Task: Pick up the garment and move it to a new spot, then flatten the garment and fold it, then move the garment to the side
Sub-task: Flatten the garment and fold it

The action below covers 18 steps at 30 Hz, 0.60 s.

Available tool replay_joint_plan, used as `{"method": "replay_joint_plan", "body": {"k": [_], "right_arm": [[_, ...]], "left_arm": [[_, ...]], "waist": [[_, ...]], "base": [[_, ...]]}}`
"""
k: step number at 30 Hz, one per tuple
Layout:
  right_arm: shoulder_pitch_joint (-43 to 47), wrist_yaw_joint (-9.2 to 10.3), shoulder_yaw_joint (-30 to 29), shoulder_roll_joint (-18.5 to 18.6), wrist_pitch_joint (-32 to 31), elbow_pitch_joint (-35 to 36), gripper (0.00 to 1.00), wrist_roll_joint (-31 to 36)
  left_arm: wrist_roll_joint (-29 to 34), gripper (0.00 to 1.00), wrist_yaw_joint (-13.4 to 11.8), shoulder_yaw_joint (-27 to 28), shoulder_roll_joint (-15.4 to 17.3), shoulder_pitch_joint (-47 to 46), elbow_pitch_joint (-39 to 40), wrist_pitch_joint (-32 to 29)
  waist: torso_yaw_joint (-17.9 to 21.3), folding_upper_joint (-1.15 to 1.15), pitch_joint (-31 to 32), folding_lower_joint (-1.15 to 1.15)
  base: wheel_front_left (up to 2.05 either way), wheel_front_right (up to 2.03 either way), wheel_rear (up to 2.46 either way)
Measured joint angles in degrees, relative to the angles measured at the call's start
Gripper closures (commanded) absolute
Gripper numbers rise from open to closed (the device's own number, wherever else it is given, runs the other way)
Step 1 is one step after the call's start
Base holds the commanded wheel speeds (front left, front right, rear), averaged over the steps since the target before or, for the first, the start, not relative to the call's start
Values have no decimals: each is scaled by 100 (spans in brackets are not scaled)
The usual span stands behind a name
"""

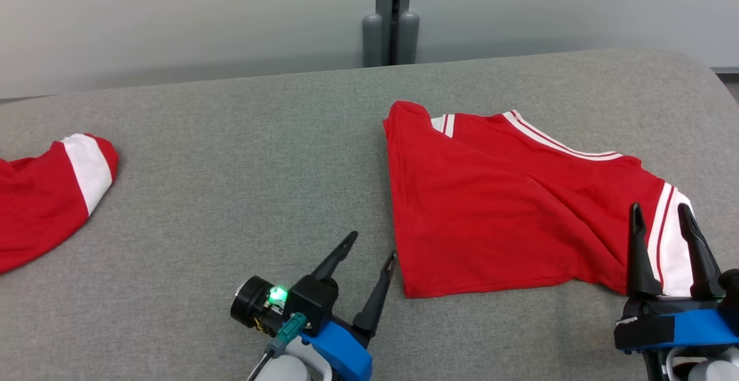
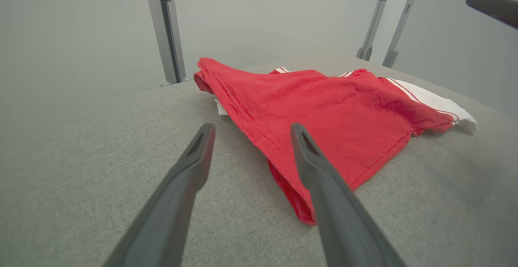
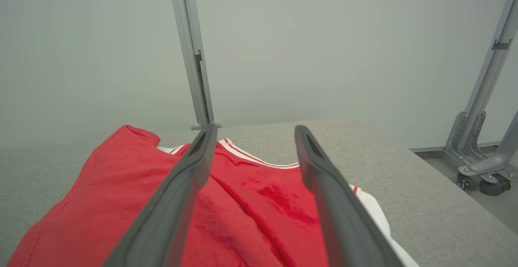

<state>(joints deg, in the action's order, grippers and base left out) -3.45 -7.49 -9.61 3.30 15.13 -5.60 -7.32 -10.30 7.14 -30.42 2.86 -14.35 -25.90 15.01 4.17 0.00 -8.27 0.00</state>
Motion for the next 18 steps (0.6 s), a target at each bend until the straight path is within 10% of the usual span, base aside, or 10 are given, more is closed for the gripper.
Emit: {"method": "replay_joint_plan", "body": {"k": [18], "right_arm": [[-309,0,19,-8,0,-54,0,-144]], "left_arm": [[-427,0,30,-1162,0,-700,-1517,0]], "waist": [[519,0,-427,0]], "base": [[0,0,0]]}}
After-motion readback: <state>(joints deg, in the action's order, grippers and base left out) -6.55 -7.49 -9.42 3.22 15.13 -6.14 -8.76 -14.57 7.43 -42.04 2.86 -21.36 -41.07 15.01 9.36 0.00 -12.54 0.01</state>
